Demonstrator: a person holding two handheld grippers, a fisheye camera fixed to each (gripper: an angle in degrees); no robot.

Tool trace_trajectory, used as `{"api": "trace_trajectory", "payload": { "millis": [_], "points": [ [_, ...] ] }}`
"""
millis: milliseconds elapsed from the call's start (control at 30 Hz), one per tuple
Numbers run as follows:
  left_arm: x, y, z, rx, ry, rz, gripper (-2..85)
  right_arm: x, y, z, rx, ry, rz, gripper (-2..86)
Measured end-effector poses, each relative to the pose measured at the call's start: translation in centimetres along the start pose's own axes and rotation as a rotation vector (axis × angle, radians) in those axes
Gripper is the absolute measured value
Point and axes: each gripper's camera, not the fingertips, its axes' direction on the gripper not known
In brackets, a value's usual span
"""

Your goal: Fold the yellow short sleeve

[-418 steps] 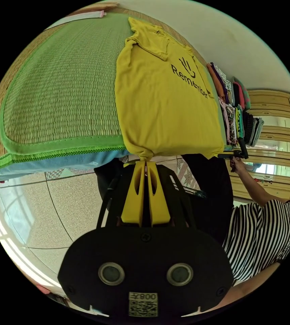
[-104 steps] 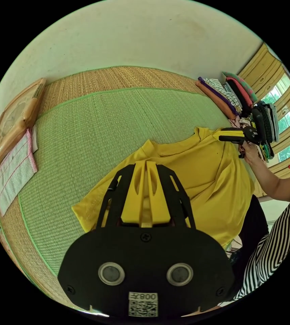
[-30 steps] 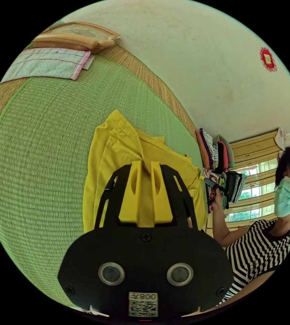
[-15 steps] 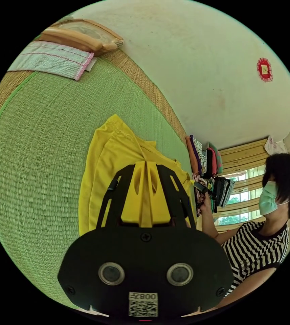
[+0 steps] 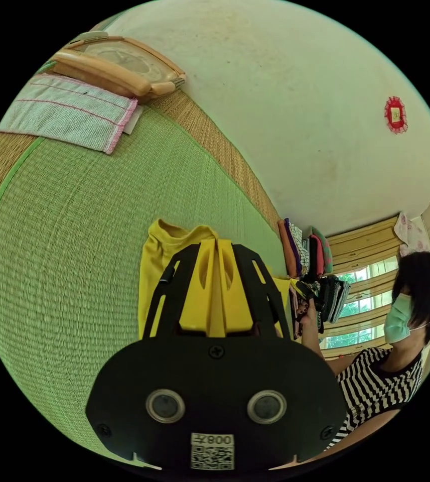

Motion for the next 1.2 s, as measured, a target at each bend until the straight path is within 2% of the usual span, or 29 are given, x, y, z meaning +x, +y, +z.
{"api": "trace_trajectory", "payload": {
  "millis": [233,633,900,1200],
  "points": [
    [-2.4,0.1,1.9,0.000,0.006,-0.072,0.7,2.1,0.7,2.5,-0.019,-0.005,0.041,0.1],
    [-1.7,1.2,0.6,0.059,0.067,-0.028,0.8,1.8,2.7,1.1,0.069,-0.069,0.019,0.1],
    [-2.7,0.6,2.3,0.013,0.015,-0.056,2.1,3.2,1.0,4.9,-0.048,-0.027,0.055,0.5],
    [-3.0,2.2,-1.9,0.101,0.000,-0.071,5.1,3.8,3.0,3.5,-0.040,-0.043,0.079,2.7]
  ]
}}
